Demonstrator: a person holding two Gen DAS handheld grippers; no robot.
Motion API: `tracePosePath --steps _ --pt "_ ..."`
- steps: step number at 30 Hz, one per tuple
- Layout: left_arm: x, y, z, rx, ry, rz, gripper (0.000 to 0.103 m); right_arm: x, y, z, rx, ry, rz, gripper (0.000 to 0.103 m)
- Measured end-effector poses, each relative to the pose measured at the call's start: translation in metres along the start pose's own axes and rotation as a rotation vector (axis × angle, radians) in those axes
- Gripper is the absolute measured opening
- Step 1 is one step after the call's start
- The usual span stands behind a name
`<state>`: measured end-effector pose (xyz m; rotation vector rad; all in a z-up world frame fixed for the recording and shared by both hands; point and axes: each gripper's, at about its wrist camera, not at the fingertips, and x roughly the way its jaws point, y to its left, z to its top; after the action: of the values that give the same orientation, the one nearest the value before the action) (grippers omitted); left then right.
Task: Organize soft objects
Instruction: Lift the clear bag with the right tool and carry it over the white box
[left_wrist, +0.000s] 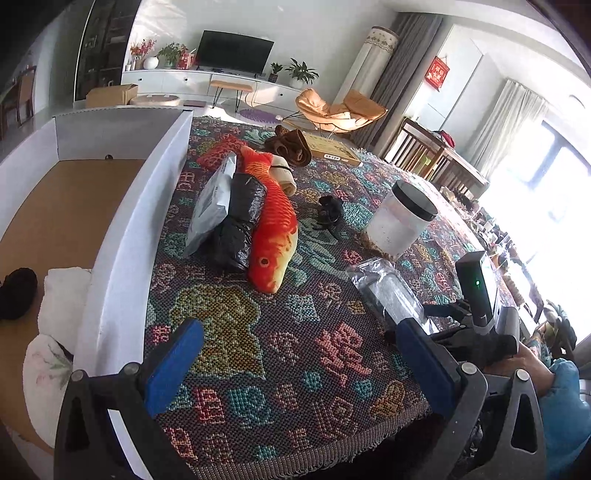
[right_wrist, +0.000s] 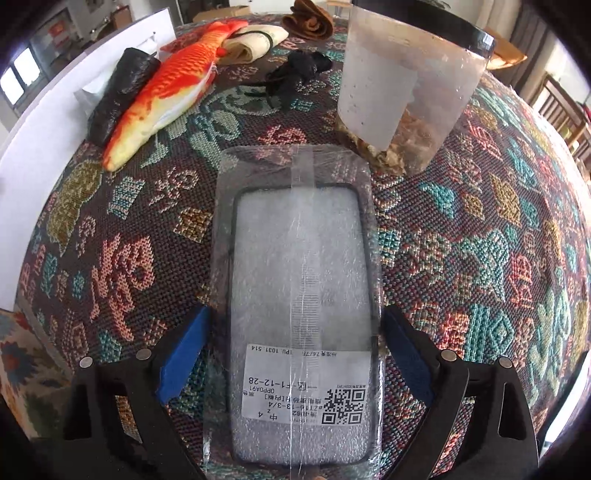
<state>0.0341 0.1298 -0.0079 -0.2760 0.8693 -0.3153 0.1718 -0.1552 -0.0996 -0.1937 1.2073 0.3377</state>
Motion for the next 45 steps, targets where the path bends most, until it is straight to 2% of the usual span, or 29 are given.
tracePosePath --steps 3,4,5,8,11,14,17,19,21,24,26,28,30,31,34,38,42,45 --pt "0.012 -0.009 -0.003 0.046 0.059 0.018 0.103 -0.001 0.002 0.007 -0.026 0.015 -0.018 0.089" --pt "0.015 -0.012 -0.003 0.065 0.070 0.031 0.103 -0.005 0.000 0.006 -0.029 0.008 -0.022 0.078" --pt "0.017 -0.013 -0.002 0.079 0.075 0.042 0.103 -0.009 0.002 -0.003 -0.021 0.009 -0.008 0.077" --pt "0.026 -0.012 0.008 0.068 0.078 0.052 0.103 -0.019 -0.012 -0.019 0.025 -0.001 0.017 0.077" --pt "0.040 -0.016 0.023 0.054 0.085 0.047 0.103 -0.032 -0.040 -0.032 0.129 -0.035 0.063 0.077" --pt "0.064 -0.038 0.039 0.120 0.090 0.046 0.103 -0.052 -0.070 -0.043 0.245 -0.100 0.126 0.077" --pt "0.103 -0.065 0.069 0.212 0.076 0.078 0.102 -0.068 -0.097 -0.048 0.335 -0.158 0.156 0.077" --pt "0.139 -0.077 0.093 0.233 0.089 0.079 0.096 -0.075 -0.105 -0.055 0.366 -0.186 0.134 0.077" --pt "0.180 -0.088 0.112 0.252 0.140 0.080 0.078 -0.078 -0.114 -0.062 0.413 -0.207 0.129 0.077" --pt "0.232 -0.095 0.126 0.273 0.214 0.120 0.062 -0.081 -0.126 -0.074 0.491 -0.238 0.134 0.077" --pt "0.250 -0.091 0.127 0.268 0.222 0.137 0.059 -0.086 -0.101 -0.105 0.519 -0.252 0.131 0.077" --pt "0.261 -0.089 0.127 0.273 0.211 0.143 0.054 -0.086 -0.100 -0.111 0.532 -0.255 0.136 0.077" --pt "0.269 -0.090 0.124 0.301 0.211 0.133 0.038 -0.087 -0.101 -0.117 0.550 -0.255 0.143 0.077" --pt "0.272 -0.091 0.123 0.314 0.209 0.129 0.038 -0.090 -0.101 -0.121 0.563 -0.258 0.149 0.077" --pt "0.271 -0.093 0.124 0.322 0.188 0.131 0.037 -0.095 -0.106 -0.124 0.608 -0.283 0.179 0.077" --pt "0.241 -0.084 0.131 0.242 0.128 0.058 0.037 -0.112 -0.108 -0.124 0.639 -0.333 0.224 0.077" --pt "0.169 -0.071 0.132 0.149 0.048 -0.041 0.037 -0.142 -0.080 -0.108 0.566 -0.374 0.254 0.077" --pt "0.099 -0.052 0.128 0.096 -0.024 -0.083 0.037 -0.156 -0.039 -0.080 0.483 -0.384 0.340 0.077"
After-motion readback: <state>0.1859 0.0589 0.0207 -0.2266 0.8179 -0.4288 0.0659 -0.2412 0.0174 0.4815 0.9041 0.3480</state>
